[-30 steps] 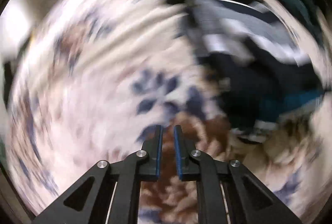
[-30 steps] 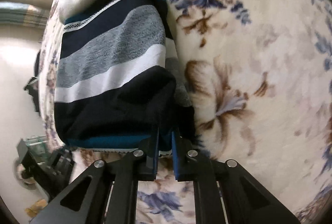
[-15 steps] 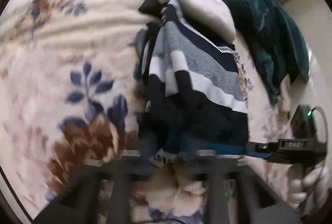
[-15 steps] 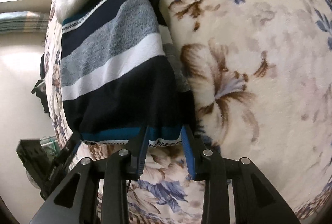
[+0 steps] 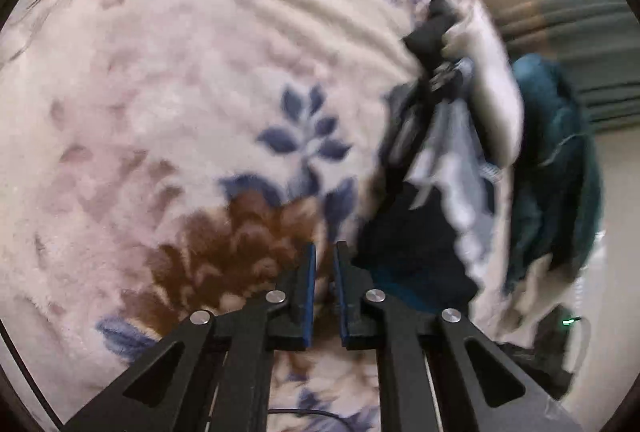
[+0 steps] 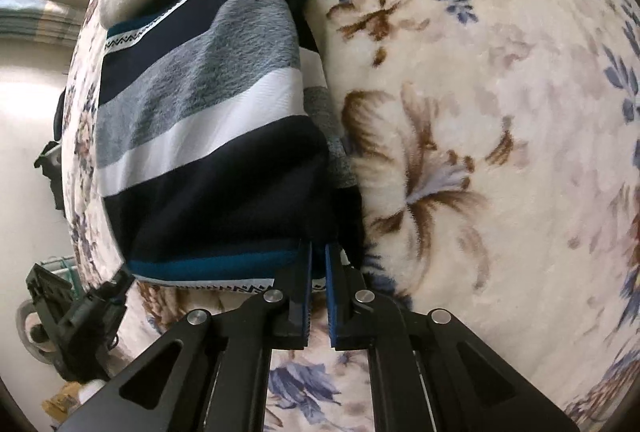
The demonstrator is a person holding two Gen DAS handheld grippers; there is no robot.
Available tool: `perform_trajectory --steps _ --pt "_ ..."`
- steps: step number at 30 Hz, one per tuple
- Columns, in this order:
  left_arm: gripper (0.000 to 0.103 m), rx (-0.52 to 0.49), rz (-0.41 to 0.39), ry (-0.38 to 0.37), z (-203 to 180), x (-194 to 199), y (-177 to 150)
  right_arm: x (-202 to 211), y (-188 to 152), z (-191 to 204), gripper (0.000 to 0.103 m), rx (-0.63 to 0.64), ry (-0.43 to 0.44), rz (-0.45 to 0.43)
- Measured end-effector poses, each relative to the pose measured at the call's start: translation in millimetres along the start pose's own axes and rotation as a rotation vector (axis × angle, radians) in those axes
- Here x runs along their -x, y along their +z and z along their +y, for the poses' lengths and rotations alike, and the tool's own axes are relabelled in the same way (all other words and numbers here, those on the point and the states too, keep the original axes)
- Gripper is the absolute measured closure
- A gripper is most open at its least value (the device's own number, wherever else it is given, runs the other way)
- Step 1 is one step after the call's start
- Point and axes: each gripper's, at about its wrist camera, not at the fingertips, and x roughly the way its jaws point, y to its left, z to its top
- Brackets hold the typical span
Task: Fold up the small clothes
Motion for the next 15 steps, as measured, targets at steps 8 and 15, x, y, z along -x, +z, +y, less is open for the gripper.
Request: perform_trajectory --steps 8,15 --pt "0.038 -0.186 0.088 -0.079 -51.3 -18.9 9.8 9.1 11.7 -23.0 0.061 -0.106 0.186 -0.005" --pt "0.049 -0.114 0.093 0.04 -31.4 -51.3 42.9 -10.3 25.2 -29.4 0.089 -0.103 0.095 -0.001"
